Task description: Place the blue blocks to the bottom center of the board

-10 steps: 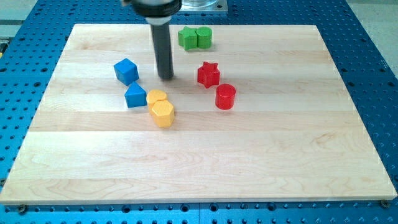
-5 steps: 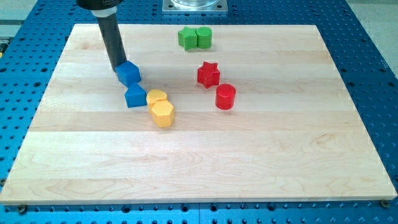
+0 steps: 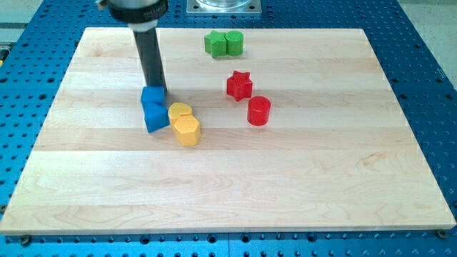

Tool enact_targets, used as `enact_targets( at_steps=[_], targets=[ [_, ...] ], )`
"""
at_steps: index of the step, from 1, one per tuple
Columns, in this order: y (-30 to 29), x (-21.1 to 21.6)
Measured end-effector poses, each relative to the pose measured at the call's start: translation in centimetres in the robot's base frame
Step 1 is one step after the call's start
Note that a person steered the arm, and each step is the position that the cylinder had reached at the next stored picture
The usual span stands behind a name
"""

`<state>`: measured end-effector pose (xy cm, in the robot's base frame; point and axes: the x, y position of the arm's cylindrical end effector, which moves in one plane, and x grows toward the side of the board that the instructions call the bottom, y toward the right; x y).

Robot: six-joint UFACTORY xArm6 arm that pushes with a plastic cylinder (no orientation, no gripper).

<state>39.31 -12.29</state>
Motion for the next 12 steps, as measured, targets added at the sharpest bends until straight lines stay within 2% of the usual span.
enact_targets(
  at_steps=[2, 3, 4, 5, 9, 12],
  targets=[
    [0.0, 0.1],
    [-1.1, -2.3],
    [-1.4, 0.2],
    [-0.7, 4.9],
    [-0.1, 14.2],
    [-1.0, 17.5]
  ],
)
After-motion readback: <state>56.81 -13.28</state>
